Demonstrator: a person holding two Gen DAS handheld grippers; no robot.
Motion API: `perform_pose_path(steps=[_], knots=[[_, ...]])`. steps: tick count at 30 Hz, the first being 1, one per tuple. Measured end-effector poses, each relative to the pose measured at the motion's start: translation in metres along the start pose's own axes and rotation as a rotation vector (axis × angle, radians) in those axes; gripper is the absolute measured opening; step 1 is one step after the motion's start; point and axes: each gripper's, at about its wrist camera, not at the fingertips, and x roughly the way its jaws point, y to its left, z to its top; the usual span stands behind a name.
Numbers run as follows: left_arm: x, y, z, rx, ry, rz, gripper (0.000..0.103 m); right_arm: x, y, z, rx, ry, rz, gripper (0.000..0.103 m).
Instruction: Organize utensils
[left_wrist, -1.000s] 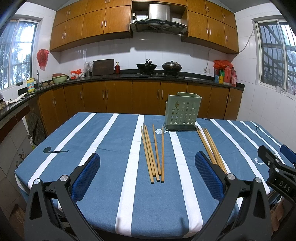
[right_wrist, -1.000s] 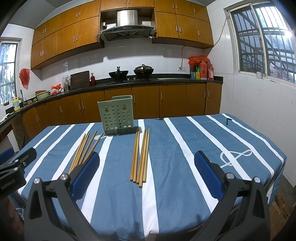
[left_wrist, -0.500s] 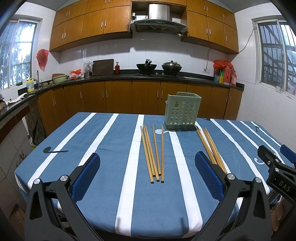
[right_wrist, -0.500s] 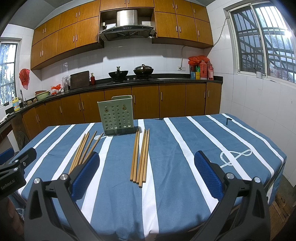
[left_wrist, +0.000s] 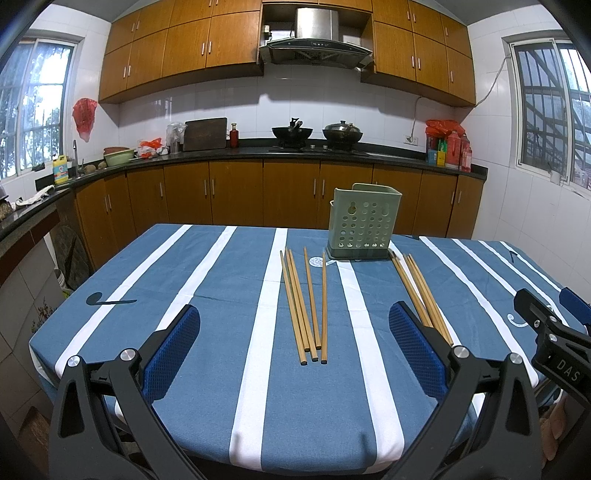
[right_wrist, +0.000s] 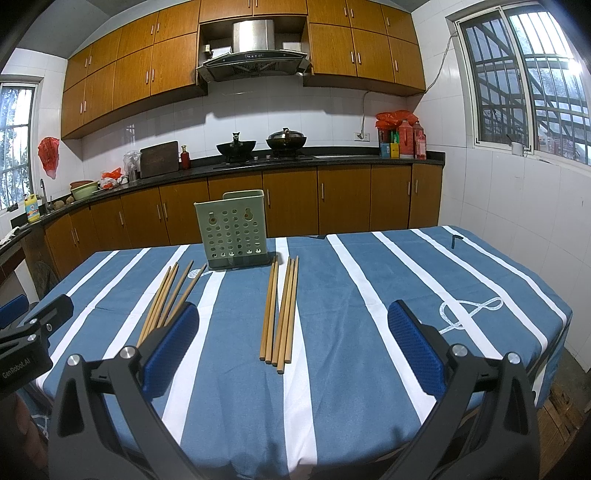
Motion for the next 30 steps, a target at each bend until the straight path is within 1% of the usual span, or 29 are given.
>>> perform_pose_path(steps=[30], knots=[[0.0017, -0.0008, -0.0077, 0.001, 0.002, 0.006, 0.101, 0.0001, 0.0045, 0.0016, 0.002, 0.002, -0.001, 0.099]])
